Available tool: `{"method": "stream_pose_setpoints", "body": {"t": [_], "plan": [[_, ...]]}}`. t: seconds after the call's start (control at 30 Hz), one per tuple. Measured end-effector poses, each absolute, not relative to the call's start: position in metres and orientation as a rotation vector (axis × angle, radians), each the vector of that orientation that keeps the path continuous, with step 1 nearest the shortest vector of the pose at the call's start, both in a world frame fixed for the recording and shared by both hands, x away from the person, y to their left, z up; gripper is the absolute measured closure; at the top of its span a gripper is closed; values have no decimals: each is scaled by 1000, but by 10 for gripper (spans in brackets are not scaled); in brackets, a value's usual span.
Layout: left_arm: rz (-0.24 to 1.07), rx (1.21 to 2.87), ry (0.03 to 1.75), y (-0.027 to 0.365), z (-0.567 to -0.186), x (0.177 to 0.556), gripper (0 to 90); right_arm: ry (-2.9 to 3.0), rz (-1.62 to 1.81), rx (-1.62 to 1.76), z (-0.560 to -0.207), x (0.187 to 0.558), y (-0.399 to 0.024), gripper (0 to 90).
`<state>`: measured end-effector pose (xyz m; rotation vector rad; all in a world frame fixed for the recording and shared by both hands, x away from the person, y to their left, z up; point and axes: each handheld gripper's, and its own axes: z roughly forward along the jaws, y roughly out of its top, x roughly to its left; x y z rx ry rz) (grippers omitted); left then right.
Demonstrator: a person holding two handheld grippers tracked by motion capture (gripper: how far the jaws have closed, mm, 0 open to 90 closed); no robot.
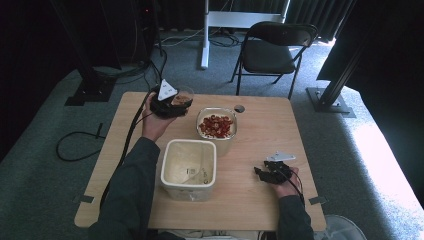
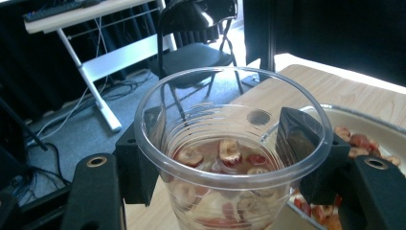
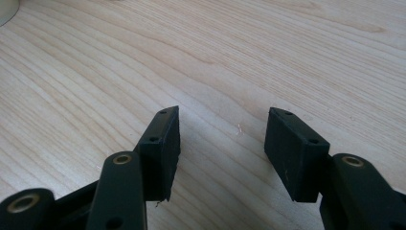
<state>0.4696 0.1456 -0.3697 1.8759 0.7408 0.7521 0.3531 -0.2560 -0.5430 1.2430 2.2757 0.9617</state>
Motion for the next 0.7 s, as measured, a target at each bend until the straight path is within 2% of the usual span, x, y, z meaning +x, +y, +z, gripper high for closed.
{"method": "stream_pose_setpoints", "body": {"t": [0.47, 0.7], "plan": [[835, 2012, 661, 120, -367, 476, 361, 2275, 965, 1243, -543, 353, -256, 461], [918, 2117, 604, 112, -374, 473, 360, 2276, 967, 1240, -543, 353, -256, 461]]}}
